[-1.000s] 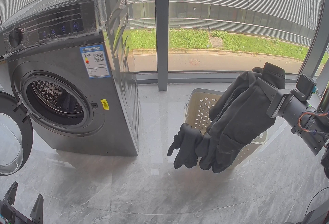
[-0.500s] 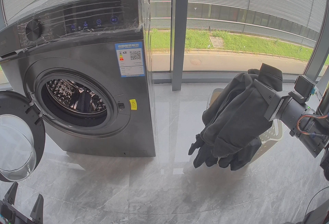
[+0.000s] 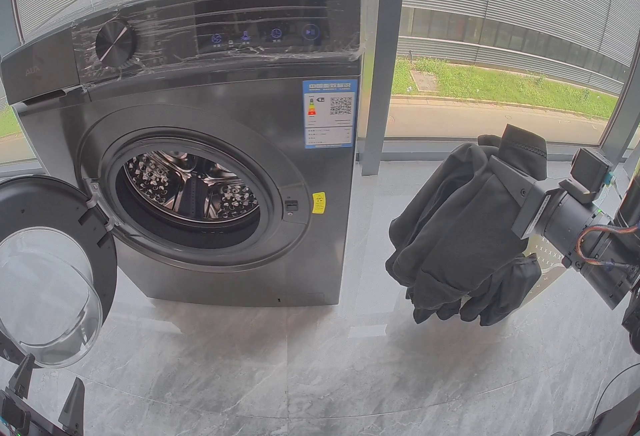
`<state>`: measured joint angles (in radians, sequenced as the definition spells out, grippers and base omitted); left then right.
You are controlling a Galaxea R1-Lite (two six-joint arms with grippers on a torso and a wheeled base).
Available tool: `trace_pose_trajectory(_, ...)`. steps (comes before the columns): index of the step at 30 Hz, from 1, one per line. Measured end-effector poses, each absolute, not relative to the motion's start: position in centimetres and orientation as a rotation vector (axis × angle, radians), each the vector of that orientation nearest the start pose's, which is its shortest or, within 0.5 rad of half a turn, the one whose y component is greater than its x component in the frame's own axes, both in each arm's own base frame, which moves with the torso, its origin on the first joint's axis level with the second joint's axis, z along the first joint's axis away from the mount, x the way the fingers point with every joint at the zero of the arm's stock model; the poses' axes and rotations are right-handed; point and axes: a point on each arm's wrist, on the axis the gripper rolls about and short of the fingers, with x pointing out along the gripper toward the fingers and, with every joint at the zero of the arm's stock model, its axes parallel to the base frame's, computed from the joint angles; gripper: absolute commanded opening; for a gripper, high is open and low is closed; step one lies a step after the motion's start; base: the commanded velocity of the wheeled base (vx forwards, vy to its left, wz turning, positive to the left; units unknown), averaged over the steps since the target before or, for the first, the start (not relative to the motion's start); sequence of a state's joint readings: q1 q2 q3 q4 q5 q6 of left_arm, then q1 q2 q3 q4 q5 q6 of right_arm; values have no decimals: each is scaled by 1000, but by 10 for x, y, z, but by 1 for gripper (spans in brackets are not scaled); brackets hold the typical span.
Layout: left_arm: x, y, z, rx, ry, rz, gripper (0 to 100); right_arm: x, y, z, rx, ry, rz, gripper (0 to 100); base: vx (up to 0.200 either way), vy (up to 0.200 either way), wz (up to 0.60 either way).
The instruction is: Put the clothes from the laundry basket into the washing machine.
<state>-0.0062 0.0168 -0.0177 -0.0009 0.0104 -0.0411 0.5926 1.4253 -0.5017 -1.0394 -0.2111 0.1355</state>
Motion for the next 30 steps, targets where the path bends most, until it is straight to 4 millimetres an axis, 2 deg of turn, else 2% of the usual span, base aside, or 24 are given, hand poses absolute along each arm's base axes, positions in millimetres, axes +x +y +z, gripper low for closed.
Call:
trace_pose_trajectory(5, -23, 0, 81, -41, -2, 4, 100, 188, 121, 215, 179, -81, 388, 0, 0, 200, 0)
trace_pose_trajectory(14, -23, 0, 81, -41, -3, 5, 100, 187, 122, 213, 178, -76, 396, 0, 0, 0, 0)
trace_pose_trajectory(20, -23, 0, 81, -41, -2, 5, 100, 187, 122, 213, 177, -75, 400, 0, -200, 0, 0)
trace_pose_trajectory(30, -23, 0, 81, -41, -2, 5, 100, 186, 122, 212, 175, -69, 401, 0, 0, 0, 0)
